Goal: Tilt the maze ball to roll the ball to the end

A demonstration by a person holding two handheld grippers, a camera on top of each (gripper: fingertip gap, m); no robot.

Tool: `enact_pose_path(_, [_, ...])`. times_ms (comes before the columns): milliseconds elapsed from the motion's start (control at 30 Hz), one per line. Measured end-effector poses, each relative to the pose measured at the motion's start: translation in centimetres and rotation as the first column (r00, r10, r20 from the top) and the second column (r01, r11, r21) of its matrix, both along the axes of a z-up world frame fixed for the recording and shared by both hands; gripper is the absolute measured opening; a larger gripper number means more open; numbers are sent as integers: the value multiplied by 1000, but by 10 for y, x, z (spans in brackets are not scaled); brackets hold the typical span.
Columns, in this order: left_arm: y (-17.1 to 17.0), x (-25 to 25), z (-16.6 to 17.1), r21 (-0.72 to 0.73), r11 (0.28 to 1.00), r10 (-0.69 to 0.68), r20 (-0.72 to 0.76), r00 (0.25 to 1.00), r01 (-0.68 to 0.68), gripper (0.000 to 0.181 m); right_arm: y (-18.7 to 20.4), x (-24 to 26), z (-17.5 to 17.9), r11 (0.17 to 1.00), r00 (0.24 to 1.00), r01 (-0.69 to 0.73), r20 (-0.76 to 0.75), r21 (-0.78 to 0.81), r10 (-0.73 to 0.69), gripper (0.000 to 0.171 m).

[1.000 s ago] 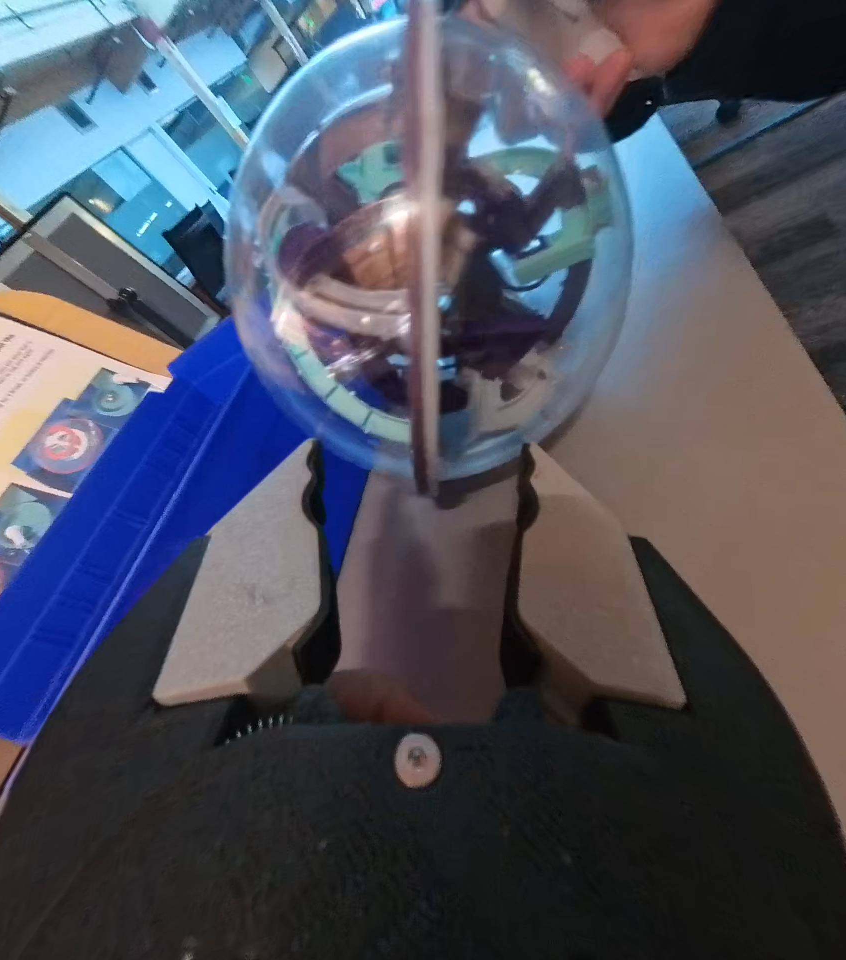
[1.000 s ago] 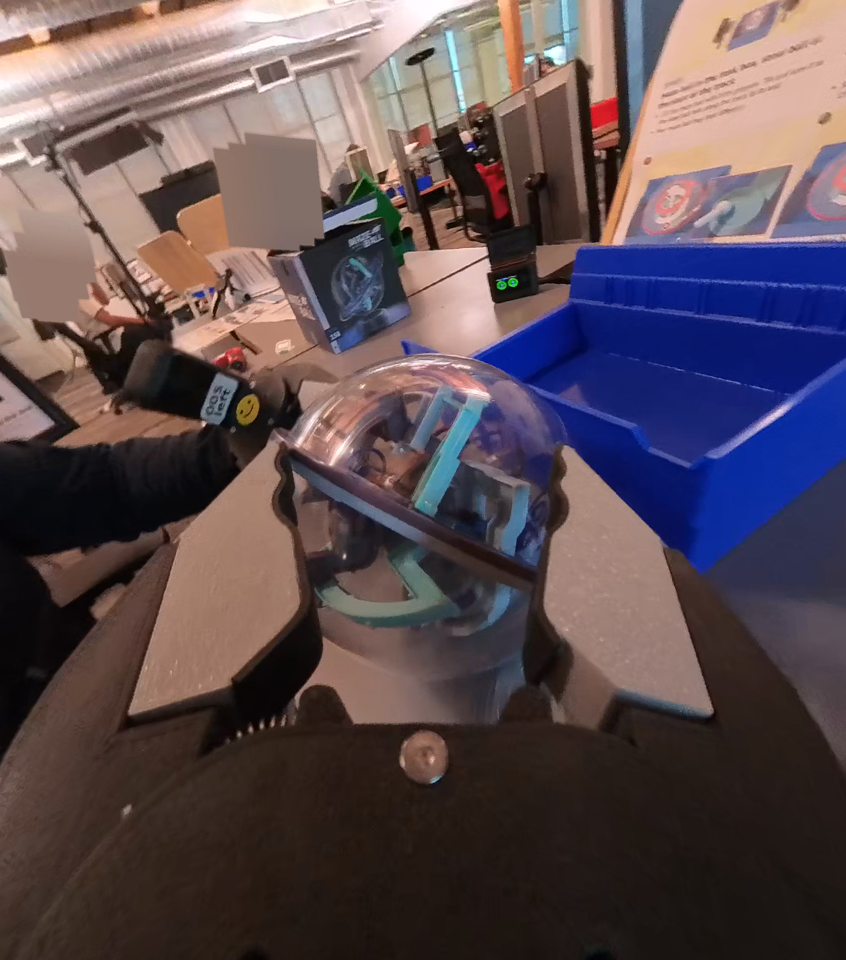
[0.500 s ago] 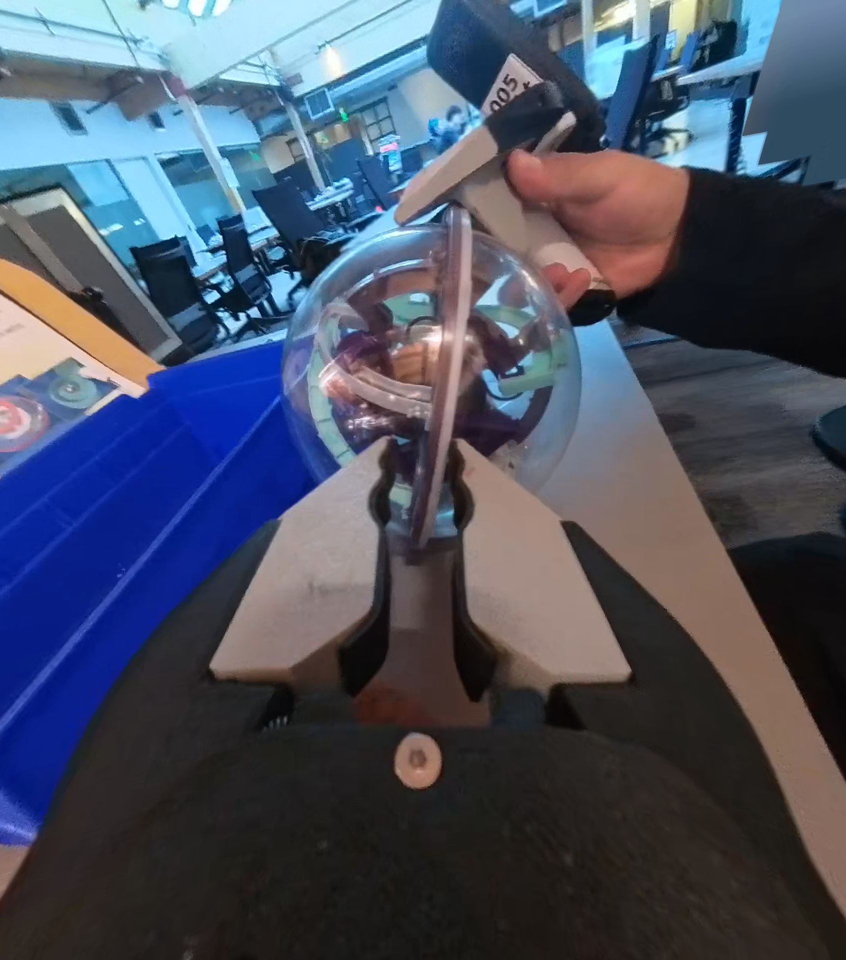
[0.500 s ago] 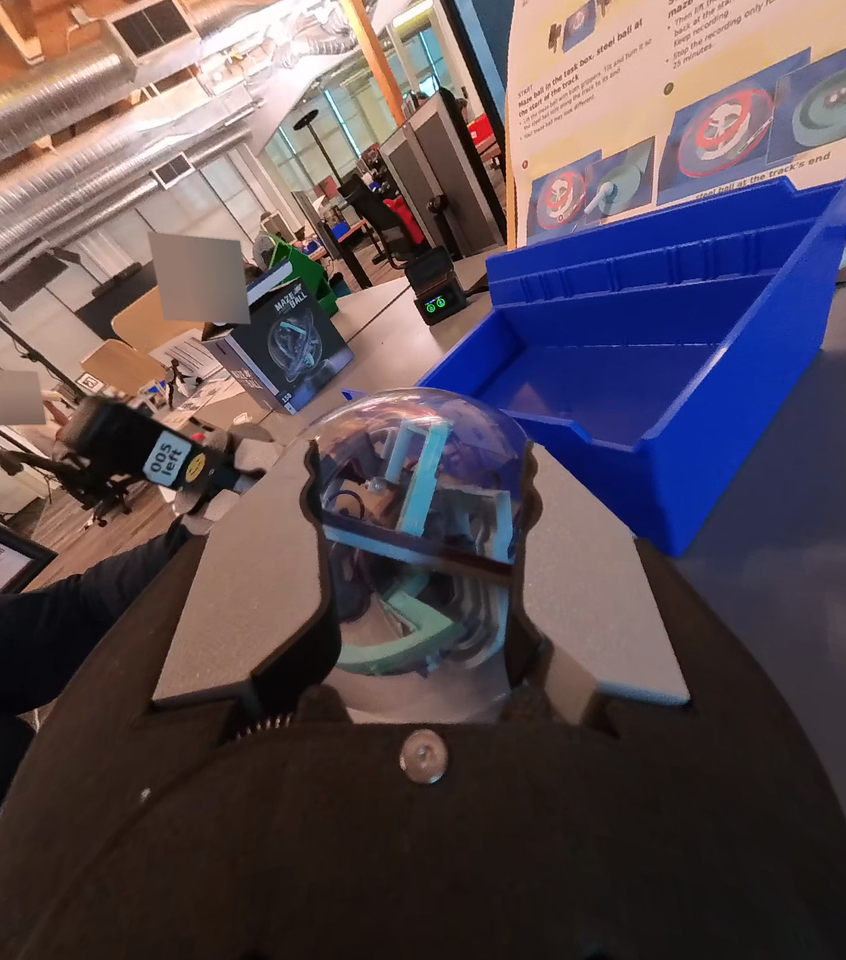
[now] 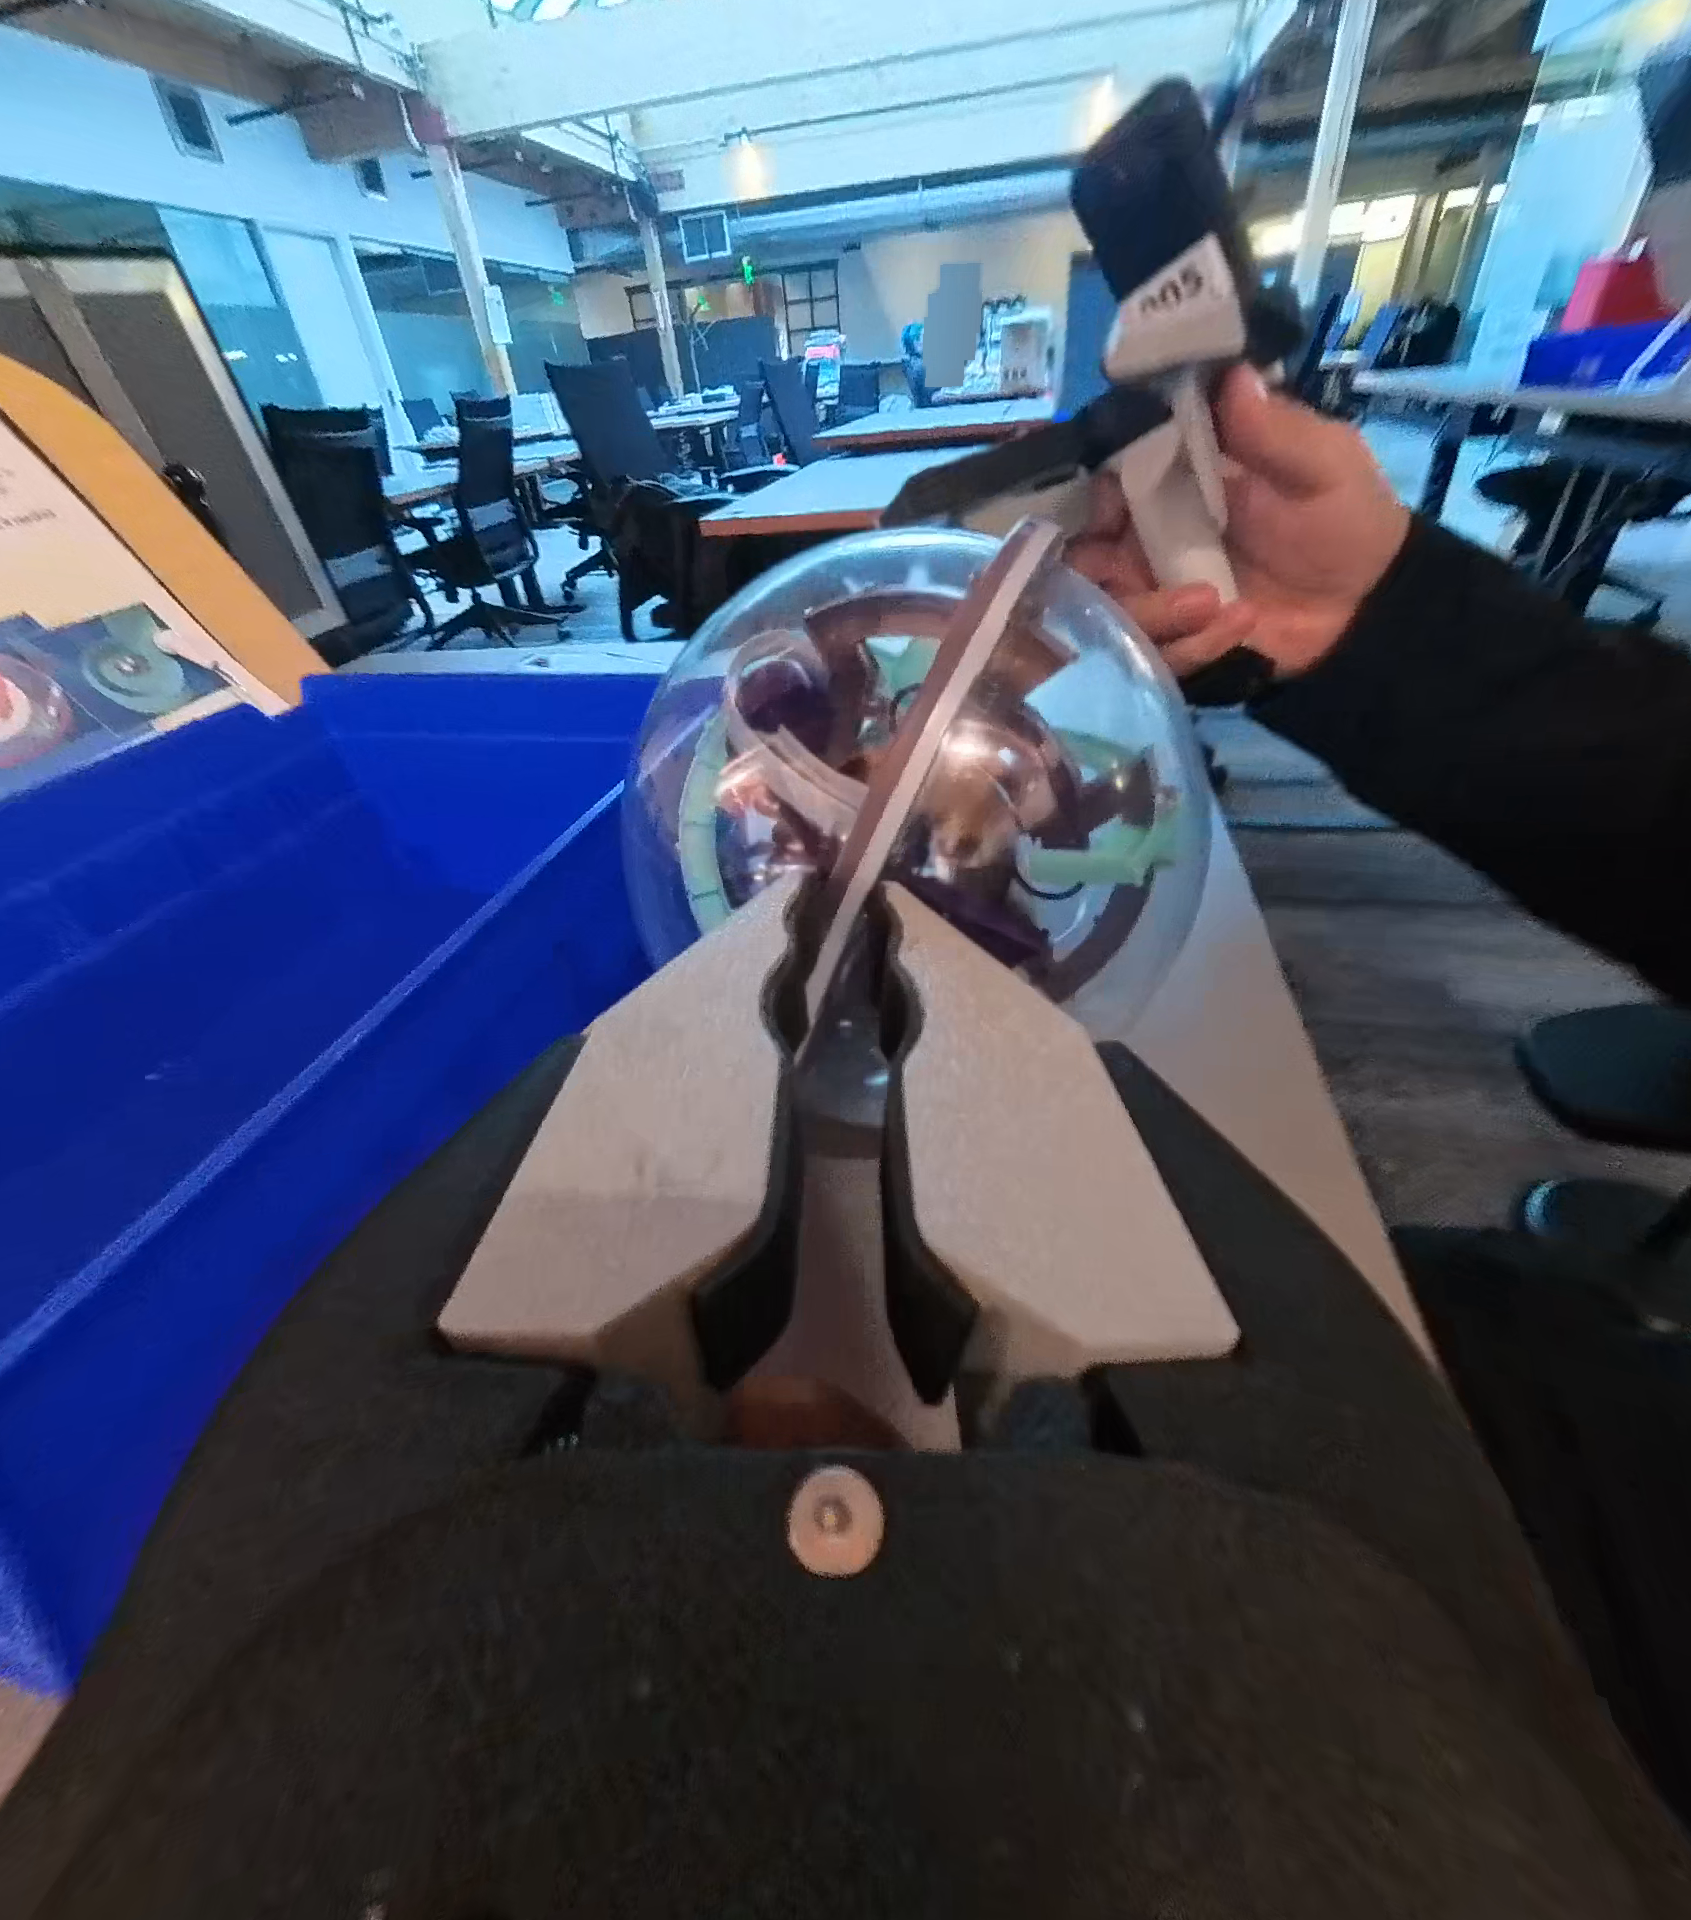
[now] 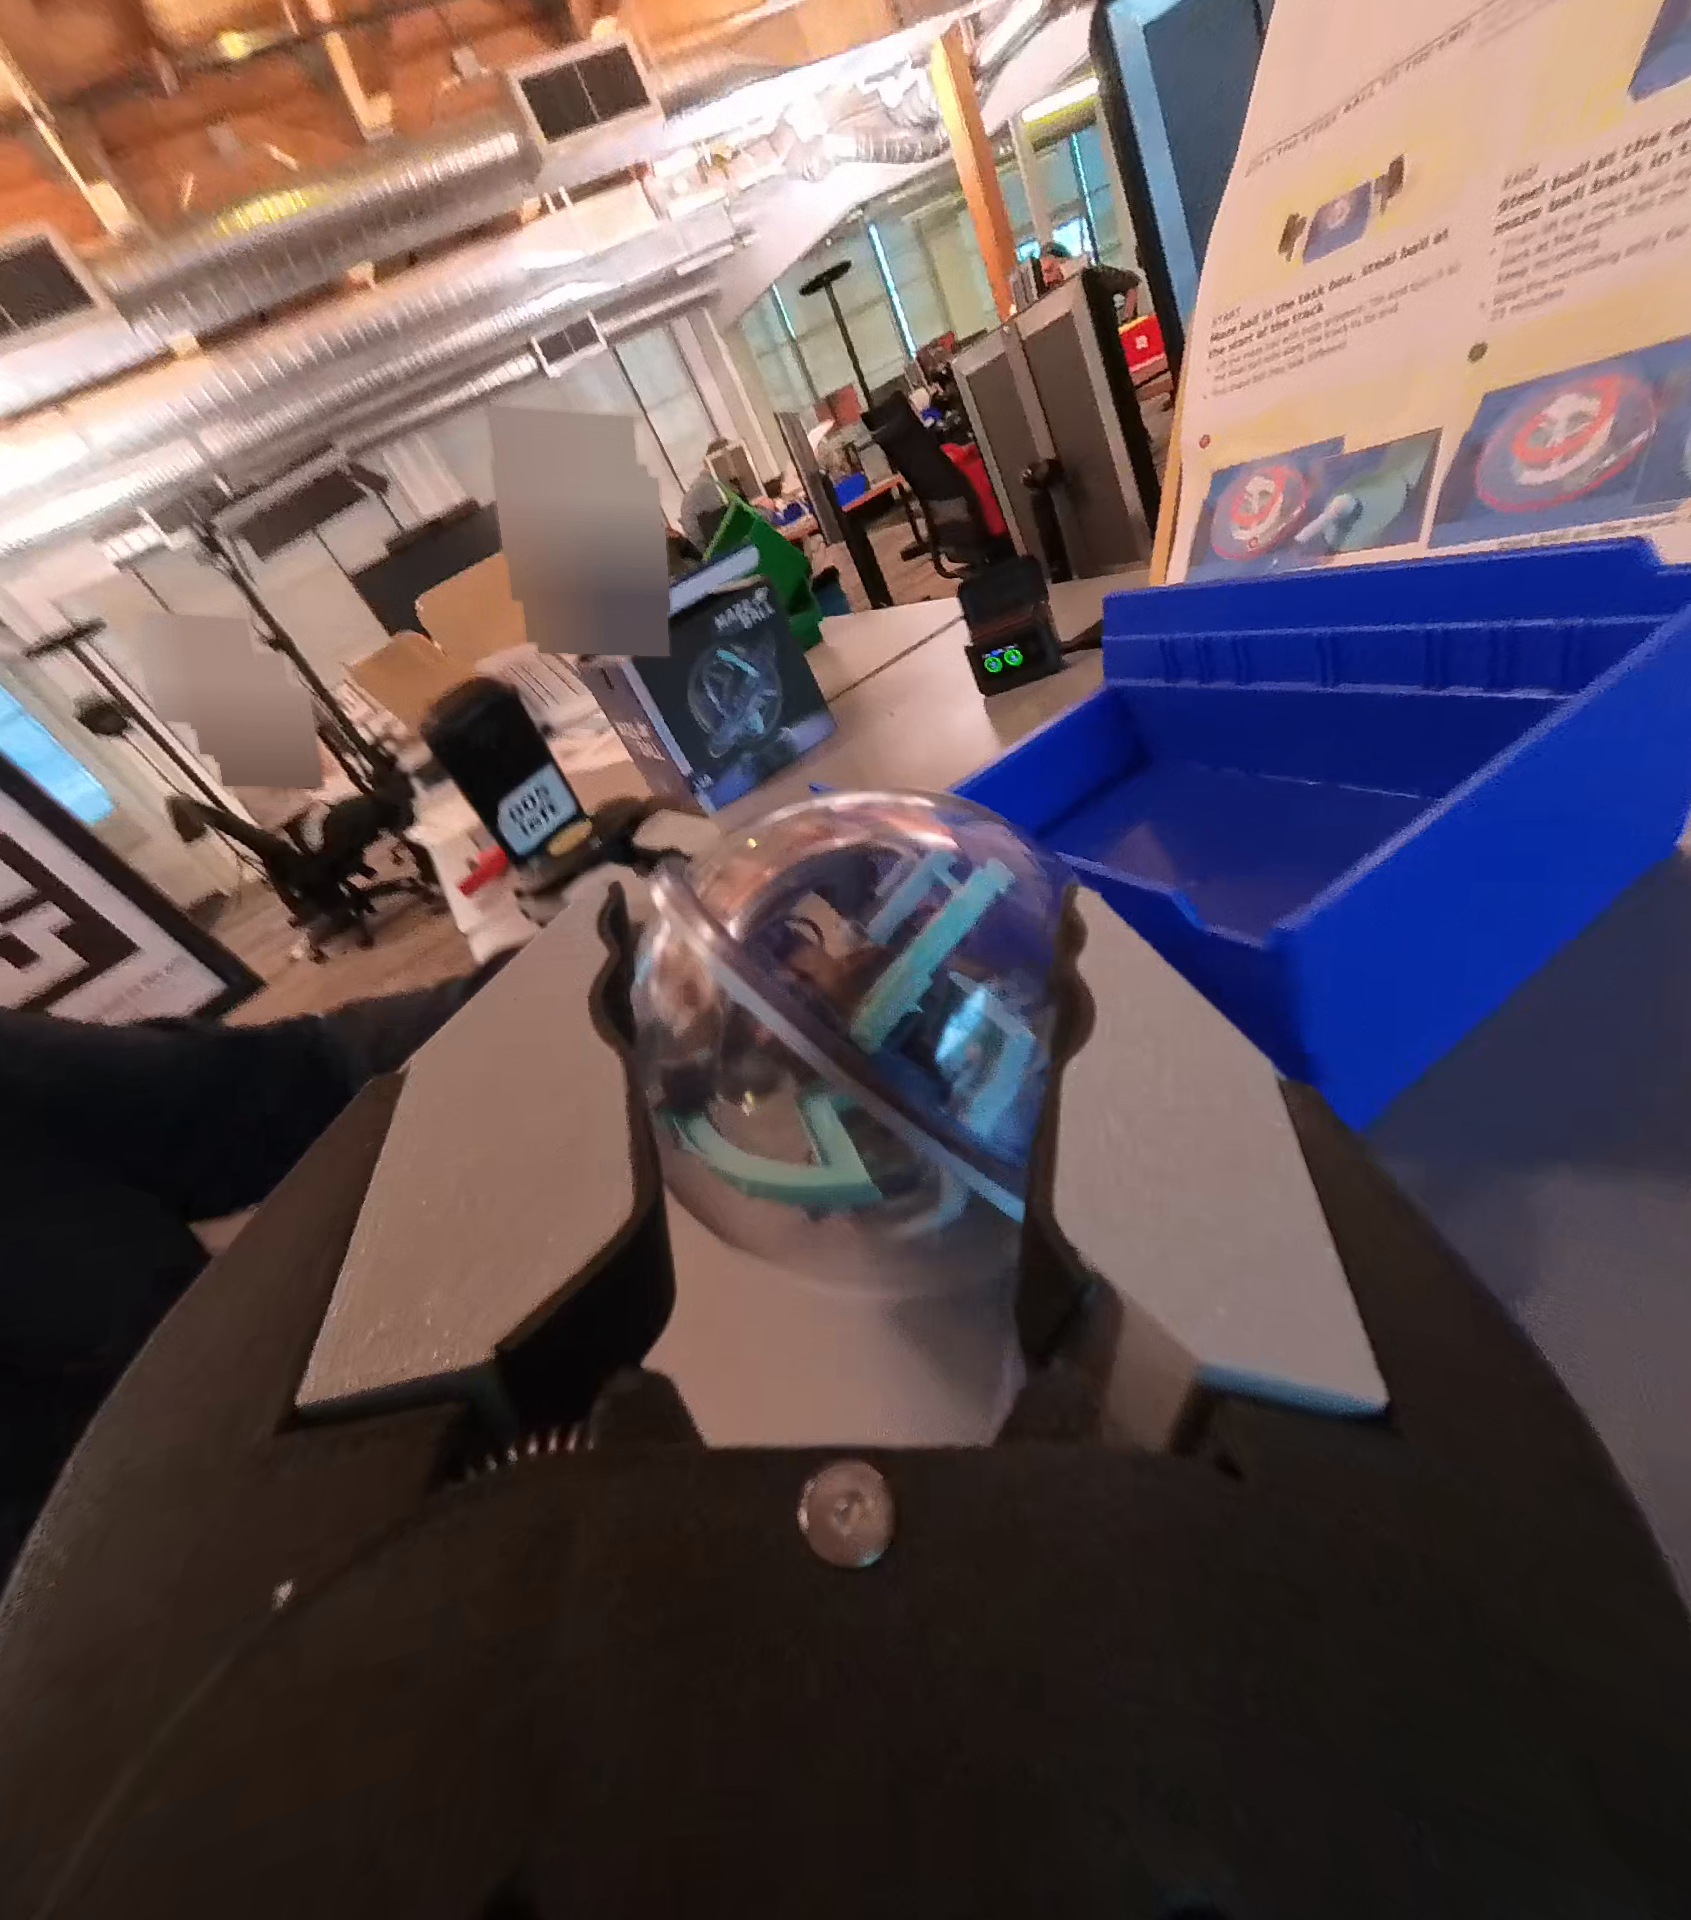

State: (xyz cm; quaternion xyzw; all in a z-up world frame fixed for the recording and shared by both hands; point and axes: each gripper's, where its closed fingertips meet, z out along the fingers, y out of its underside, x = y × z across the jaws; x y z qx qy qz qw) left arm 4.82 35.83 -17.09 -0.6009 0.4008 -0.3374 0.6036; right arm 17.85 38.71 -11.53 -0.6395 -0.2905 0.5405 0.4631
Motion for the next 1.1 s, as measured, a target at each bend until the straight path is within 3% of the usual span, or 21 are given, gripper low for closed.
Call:
enact_pose_path(100, [2, 0, 2, -47, 999, -9, 31, 999, 11, 6, -6, 9, -14, 997, 994, -15, 109, 74, 7, 78])
enact_pose_path(267, [4, -4, -1, -64, 998, 0, 26, 1000, 1, 6, -10, -1, -40, 983, 959, -36, 283, 180, -17, 102])
enact_pose_path(367, [6, -6, -2, -75, 997, 8, 26, 1000, -6, 6, -12, -6, -50, 972, 939, -63, 344, 228, -20, 105])
enact_pose_path(633, [18, -22, -9, -110, 992, 56, 21, 998, -54, 6, -10, 7, -31, 976, 973, -25, 229, 216, -26, 89])
enact_pose_path(667, [20, -25, -9, -113, 991, 71, 25, 997, -68, 0, -11, 7, -30, 975, 974, -28, 225, 218, -22, 89])
enact_pose_path(833, [27, -36, -6, -225, 974, 58, 126, 990, -29, 0, -21, -8, -38, 967, 964, -94, 264, 236, 29, 95])
enact_pose_path(900, [21, -33, -6, -262, 964, 9, 165, 986, 35, 0, -32, -18, -47, 965, 947, -167, 306, 203, 100, 108])
enact_pose_path(967, [13, -25, -11, -280, 956, -45, 146, 988, 84, 0, -36, -25, -49, 960, 940, -184, 323, 211, 109, 111])
enact_pose_path(1100, [2, -10, -19, -206, 975, -81, 39, 996, 87, 20, -38, -33, -47, 955, 939, -185, 327, 232, 103, 111])
